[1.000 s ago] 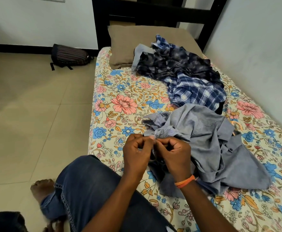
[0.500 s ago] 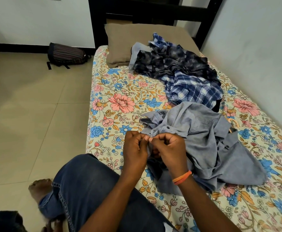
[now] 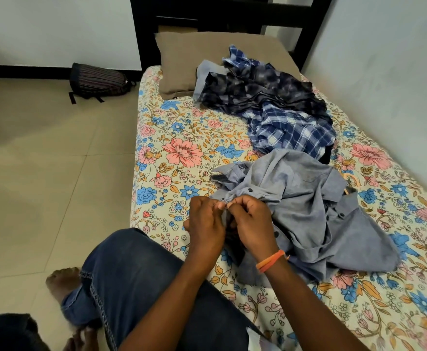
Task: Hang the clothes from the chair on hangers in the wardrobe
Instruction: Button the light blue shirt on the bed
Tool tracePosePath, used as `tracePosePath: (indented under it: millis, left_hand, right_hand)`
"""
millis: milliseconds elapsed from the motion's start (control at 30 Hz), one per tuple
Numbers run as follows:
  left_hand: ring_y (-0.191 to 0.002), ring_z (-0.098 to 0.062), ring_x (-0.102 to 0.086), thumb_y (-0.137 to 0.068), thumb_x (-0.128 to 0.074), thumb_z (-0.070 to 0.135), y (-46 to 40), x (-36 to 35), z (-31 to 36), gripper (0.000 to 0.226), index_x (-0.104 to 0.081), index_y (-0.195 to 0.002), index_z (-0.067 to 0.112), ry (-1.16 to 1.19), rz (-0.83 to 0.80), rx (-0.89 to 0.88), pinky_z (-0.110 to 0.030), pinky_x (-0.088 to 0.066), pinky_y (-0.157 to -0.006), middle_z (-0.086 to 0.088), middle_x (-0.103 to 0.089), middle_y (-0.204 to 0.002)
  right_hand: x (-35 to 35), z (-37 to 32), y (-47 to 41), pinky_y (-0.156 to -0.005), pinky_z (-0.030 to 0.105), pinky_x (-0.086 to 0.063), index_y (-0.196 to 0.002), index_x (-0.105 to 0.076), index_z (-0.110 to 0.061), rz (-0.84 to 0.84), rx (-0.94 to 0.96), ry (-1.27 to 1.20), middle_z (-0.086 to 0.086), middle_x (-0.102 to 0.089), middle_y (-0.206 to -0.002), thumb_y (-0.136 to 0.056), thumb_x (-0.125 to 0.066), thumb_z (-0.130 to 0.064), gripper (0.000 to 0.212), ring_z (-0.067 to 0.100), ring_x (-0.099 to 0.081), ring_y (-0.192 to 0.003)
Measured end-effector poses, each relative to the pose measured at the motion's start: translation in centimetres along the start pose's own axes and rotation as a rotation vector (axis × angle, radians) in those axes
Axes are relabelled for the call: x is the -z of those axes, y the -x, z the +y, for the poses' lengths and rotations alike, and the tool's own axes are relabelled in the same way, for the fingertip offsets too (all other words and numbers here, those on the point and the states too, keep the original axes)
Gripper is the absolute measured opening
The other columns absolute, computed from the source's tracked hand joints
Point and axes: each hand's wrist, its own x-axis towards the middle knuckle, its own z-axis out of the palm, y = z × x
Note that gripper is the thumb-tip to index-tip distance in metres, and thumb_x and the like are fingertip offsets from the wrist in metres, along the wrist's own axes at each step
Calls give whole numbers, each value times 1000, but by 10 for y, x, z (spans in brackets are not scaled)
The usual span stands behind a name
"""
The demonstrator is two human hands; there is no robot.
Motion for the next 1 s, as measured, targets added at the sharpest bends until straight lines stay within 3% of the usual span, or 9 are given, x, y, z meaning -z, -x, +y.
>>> tracePosePath:
  millis: [167,367,467,567,667,767,867,933,1000]
  left_hand:
    - [-94,-19,-40,-96,-23,47,-7,1,-9,37,-46,-83,20,-221,-86,-119,-49,-41,-82,-2,-41,-98]
    - [-96,-20,-42,-99,-34,34,-8,3,-10,26,-54,-93,18,-313,-4,-214,-53,-43,-81,3,-38,-103]
    - [-101,-25,-49,-94,-55,23,-12,0,-11,8,-59,-99,18,-402,60,-181,-48,-41,-82,-3,-44,-110]
    - [-105,-31,-51,-82,-66,0,-10,-7,4,28,-61,-105,15,-510,152,-146,-40,-30,-78,-10,-47,-115]
    - [-96,-33,-53,-80,-53,1,-10,-19,38,30,-65,-105,12,-586,216,-469,-39,-30,-73,-13,-53,-112]
    - [-88,-30,-52,-73,-57,5,-5,-50,77,29,-67,-99,13,-660,19,-769,-37,-25,-69,-10,-56,-105]
    - [-87,-32,-59,-85,-57,8,18,-94,112,26,-65,-110,11,-530,-385,-751,-39,-43,-68,-11,-59,-109]
    - [-101,-29,-58,-95,-56,18,38,-120,121,29,-59,-123,10,-531,-647,-694,-41,-50,-76,-10,-56,-122]
    - [-99,-30,-58,-90,-64,29,53,-142,120,33,-57,-117,11,-651,-705,-767,-41,-50,-74,-11,-59,-115]
  right_hand:
    - [15,-7,-12,-59,40,-38,-66,-47,1,-167,-138,36,17,-46,-61,-91,-55,-17,32,28,-39,-57]
    - [38,-12,-18,-55,27,-41,-87,-66,-5,-454,-311,-214,1,-49,-59,-98,-58,-16,18,9,-45,-53]
    - [38,-8,-15,-55,24,-44,-84,-70,-3,-285,-121,-34,2,-56,-62,-91,-69,-13,12,9,-50,-55]
    - [52,-4,-10,-52,16,-39,-73,-68,-11,3,154,144,-10,-54,-56,-84,-75,-10,13,6,-47,-51]
    - [99,11,-12,-57,8,-40,-72,-66,-15,321,169,113,-13,-61,-66,-85,-74,-8,17,3,-57,-61]
    - [162,56,-16,-72,17,-48,-86,-68,-13,607,-15,236,0,-65,-82,-87,-70,-13,3,19,-62,-78]
    - [220,116,-14,-94,47,-47,-122,-59,-7,670,-578,453,21,-55,-124,-89,-66,-46,52,42,-53,-113]
    - [241,143,-8,-88,44,-48,-120,-56,-2,525,-794,447,23,-55,-119,-87,-60,-62,68,40,-56,-109]
    - [249,155,-5,-72,34,-48,-92,-64,-4,380,-723,419,19,-64,-93,-89,-60,-58,53,32,-61,-83]
